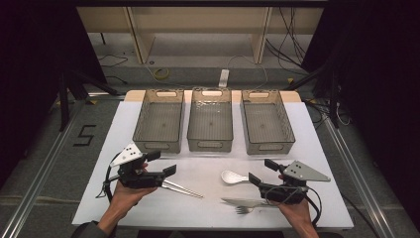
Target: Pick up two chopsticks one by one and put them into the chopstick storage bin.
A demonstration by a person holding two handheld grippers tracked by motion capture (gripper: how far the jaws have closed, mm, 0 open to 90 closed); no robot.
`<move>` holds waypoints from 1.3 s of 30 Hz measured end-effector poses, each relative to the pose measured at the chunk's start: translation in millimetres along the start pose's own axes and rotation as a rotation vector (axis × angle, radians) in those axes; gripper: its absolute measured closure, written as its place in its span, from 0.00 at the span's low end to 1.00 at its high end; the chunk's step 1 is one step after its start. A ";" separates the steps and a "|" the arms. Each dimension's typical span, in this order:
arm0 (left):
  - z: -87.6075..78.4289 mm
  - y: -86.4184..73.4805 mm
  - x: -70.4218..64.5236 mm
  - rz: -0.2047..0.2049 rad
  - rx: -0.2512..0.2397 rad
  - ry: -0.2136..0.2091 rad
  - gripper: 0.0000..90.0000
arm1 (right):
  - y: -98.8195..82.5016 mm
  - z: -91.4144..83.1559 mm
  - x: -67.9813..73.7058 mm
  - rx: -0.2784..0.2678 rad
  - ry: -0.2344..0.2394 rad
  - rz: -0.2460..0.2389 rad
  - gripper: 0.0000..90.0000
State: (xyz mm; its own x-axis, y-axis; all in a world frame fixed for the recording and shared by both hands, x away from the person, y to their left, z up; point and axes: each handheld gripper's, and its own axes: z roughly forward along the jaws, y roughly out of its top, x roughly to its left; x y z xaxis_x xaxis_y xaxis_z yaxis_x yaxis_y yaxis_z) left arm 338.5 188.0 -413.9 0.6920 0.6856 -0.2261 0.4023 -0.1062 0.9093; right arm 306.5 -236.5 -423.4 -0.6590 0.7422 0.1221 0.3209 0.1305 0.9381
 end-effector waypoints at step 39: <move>45.0 24.1 10.4 0.220 0.554 0.001 0.20 | 0.2 3.8 3.6 0.041 0.029 -0.037 0.28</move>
State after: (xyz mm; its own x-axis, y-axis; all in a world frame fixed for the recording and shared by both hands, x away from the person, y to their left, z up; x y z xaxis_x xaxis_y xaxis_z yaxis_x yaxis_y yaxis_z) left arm 382.3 160.1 -410.1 0.7943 0.6053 -0.0526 0.5024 -0.6055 0.6172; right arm 306.8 -231.3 -424.0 -0.6902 0.7171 0.0973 0.3230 0.1850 0.9281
